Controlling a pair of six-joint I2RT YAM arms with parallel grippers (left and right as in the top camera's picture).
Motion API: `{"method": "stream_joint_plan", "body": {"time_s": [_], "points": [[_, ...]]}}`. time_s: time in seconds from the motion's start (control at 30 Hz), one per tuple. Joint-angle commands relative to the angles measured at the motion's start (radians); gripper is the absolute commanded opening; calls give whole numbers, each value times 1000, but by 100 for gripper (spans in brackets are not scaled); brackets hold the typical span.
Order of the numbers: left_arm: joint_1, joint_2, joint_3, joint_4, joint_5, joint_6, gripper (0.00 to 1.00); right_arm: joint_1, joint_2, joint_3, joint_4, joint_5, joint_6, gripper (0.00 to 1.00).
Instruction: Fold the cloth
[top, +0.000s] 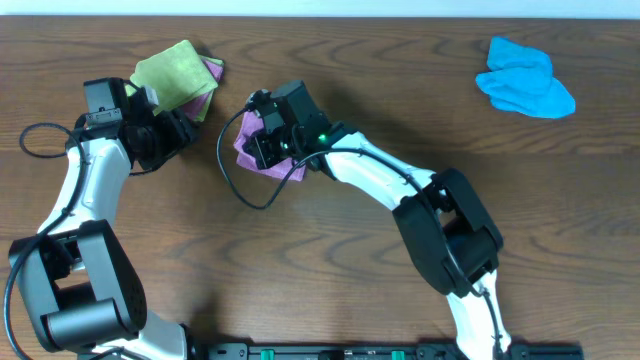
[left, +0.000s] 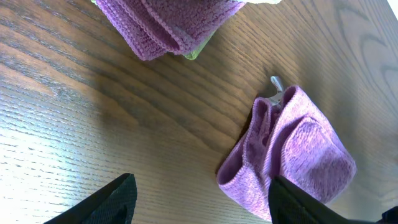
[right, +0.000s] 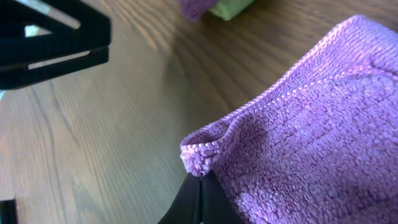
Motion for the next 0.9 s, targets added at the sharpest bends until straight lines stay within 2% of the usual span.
{"method": "stream_joint_plan", "body": {"time_s": [0.0, 0.2, 0.47, 0.67, 0.8, 0.87], "points": [[4, -16, 14, -2, 8, 18, 69, 35, -27, 25, -3, 17, -32, 1], [4, -16, 14, -2, 8, 18, 69, 71, -27, 25, 0, 122, -43, 2], [4, -16, 14, -2, 8, 18, 69, 68, -28, 25, 8, 121, -64, 39], [4, -16, 14, -2, 8, 18, 70, 36, -56, 25, -20, 120, -64, 49], [4, -16, 14, -1, 28, 18, 79, 13, -106, 25, -46, 121, -64, 51], [4, -16, 14, -2, 43, 18, 86, -1, -131, 25, -72, 121, -65, 57]]}}
